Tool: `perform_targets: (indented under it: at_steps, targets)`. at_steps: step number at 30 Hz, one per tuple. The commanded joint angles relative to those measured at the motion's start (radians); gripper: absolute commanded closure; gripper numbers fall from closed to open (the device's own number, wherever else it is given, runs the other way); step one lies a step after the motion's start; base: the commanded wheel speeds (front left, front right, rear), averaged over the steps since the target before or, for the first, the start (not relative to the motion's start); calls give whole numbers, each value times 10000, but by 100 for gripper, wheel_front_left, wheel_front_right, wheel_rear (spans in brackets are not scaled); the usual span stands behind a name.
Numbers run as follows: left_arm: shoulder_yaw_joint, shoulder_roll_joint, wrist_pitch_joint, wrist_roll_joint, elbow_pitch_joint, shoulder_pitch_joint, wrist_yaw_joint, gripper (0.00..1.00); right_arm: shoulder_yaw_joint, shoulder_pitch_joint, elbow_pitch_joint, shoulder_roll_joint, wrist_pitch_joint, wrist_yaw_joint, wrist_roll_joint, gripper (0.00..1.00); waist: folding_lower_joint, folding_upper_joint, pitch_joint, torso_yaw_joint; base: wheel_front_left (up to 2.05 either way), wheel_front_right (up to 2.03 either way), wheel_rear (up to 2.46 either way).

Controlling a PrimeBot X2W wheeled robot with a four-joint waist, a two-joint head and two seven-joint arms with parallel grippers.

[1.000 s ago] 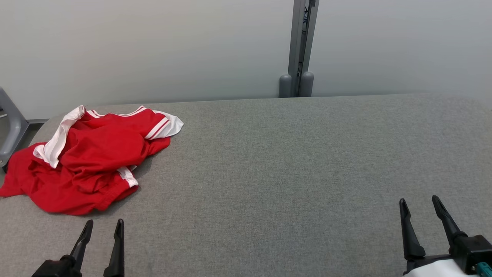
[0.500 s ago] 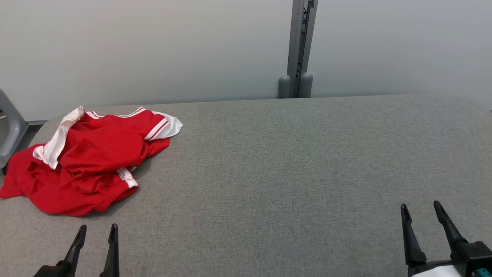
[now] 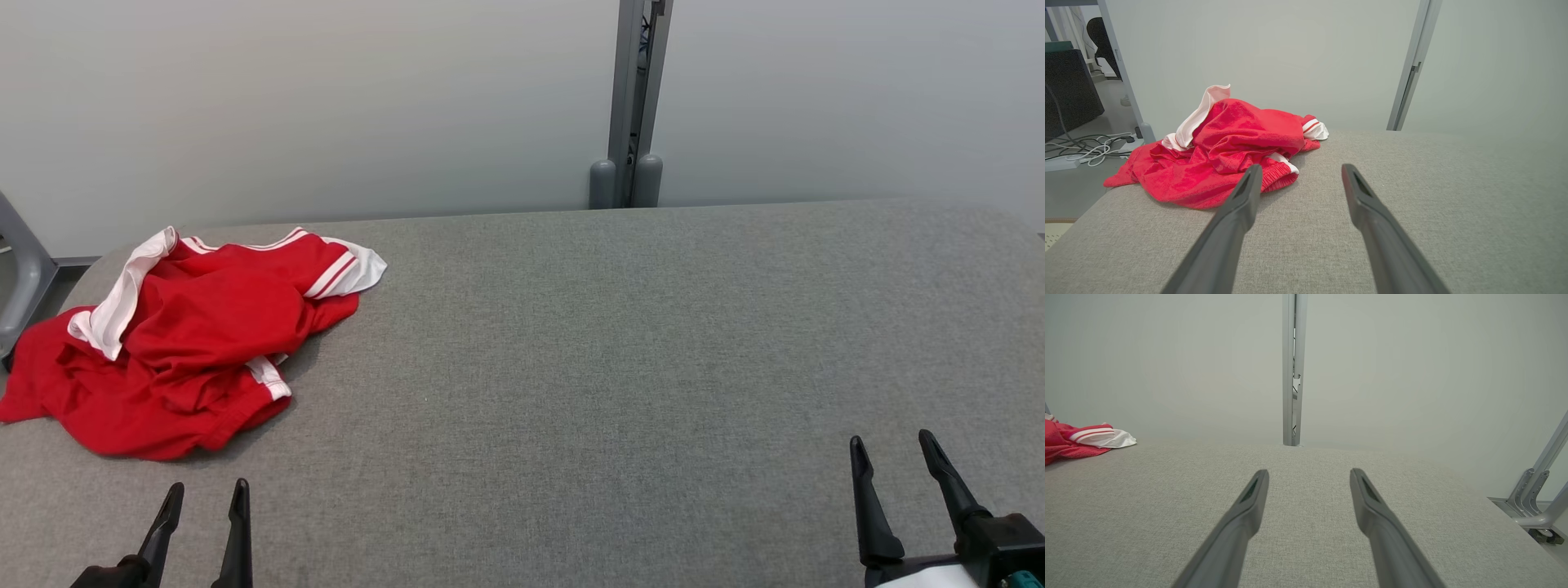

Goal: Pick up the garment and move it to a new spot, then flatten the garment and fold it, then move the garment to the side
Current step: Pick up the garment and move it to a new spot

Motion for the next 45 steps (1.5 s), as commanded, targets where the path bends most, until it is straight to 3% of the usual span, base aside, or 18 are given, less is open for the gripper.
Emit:
perform_targets:
  at_steps: [1, 6, 12, 20, 24, 30, 34, 45]
  targets:
    - [-2, 53, -49, -46, -4, -122, -1, 0, -13, 0, -6, -45, -59, 11, 2, 0, 0, 0, -11, 12, 0, 0, 0]
    - [-153, 109, -51, -73, 39, -245, -1, 0, -105, 98, -44, -41, -56, 8, 40, 0, 0, 0, -42, 361, 0, 0, 0]
    - [-297, 209, -40, -126, 77, -348, -1, 0, 56, 202, -1, -41, -56, 8, 119, 0, 0, 0, -190, 1444, 0, 0, 0]
    - [-118, 452, -39, -300, 233, 140, -1, 0, 797, 45, 125, -41, -56, 7, 296, 0, 0, 0, -444, 3395, 0, 0, 0]
    - [-72, 557, -39, -446, 247, 197, -1, 0, 1133, -121, 182, -44, -56, 7, 377, 0, 0, 0, -433, 3809, 0, 0, 0]
    - [-235, 626, -39, -1001, 212, -227, -1, 0, 1358, -286, 131, -58, -56, 7, 278, 0, 0, 0, 23, 3596, 0, 0, 0]
    - [-716, 958, -39, -1756, 150, -1231, -1, 0, 1183, -783, -98, -145, -56, 7, -132, 0, 0, 0, 1316, 3093, 0, 0, 0]
    - [-2943, 2682, 1450, -5028, 1595, -5779, -2, 0, 775, -2075, -670, -781, -56, 7, -522, 0, 0, 0, 4606, 1797, 0, 0, 0]
